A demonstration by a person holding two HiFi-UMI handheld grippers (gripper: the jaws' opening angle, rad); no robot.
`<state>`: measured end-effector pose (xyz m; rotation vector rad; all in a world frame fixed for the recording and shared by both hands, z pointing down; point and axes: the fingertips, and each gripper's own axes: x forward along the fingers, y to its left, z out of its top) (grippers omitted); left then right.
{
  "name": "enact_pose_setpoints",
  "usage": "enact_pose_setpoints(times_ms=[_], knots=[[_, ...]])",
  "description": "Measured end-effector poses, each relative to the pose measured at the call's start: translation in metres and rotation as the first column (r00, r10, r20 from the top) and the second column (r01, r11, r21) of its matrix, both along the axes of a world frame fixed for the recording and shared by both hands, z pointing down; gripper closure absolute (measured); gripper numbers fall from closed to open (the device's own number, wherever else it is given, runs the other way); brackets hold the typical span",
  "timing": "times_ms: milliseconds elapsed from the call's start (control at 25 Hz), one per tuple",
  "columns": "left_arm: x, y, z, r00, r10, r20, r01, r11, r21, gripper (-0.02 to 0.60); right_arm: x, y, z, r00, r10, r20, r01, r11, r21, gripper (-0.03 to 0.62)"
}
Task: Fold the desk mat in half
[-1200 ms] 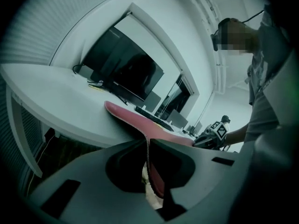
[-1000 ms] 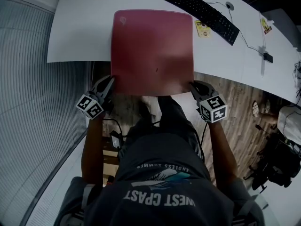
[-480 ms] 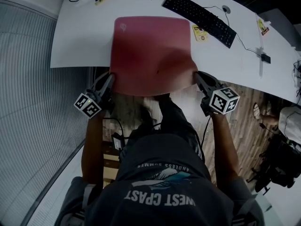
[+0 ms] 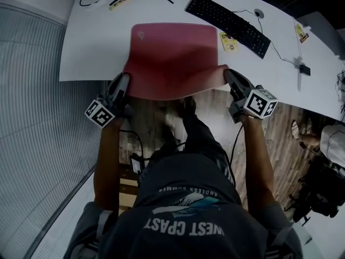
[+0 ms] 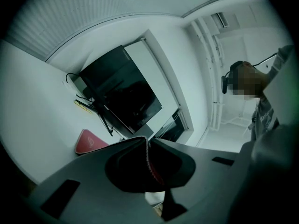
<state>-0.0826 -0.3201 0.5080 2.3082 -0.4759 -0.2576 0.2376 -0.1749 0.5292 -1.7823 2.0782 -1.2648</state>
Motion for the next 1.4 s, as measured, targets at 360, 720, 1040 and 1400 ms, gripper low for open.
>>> enact_pose_setpoints(times_ms=[360, 720, 1040, 1400], knots=[[0.009, -0.032, -0.002, 0.993, -0.099, -0.064, 0.095, 0.993, -0.071, 0.529, 0.018, -0.032, -0.002, 0.992, 0.069, 0.108, -0.073, 0.997, 0.032, 0.550], [0.031, -0.075, 0.016, 0.976, -0.181, -0.125, 0.159, 0.974, -0.162, 0.525, 0.038, -0.076, 0.014, 0.976, 0.113, 0.187, -0.121, 0.992, 0.035, 0.551], [0.041, -0.104, 0.044, 0.950, -0.284, -0.129, 0.237, 0.927, -0.291, 0.517, 0.057, -0.096, 0.050, 0.947, 0.200, 0.251, -0.198, 0.980, -0.032, 0.549], [0.031, -0.124, 0.085, 0.926, -0.379, -0.007, 0.353, 0.870, -0.344, 0.520, 0.068, -0.113, 0.095, 0.947, 0.238, 0.217, -0.215, 0.969, -0.124, 0.549]])
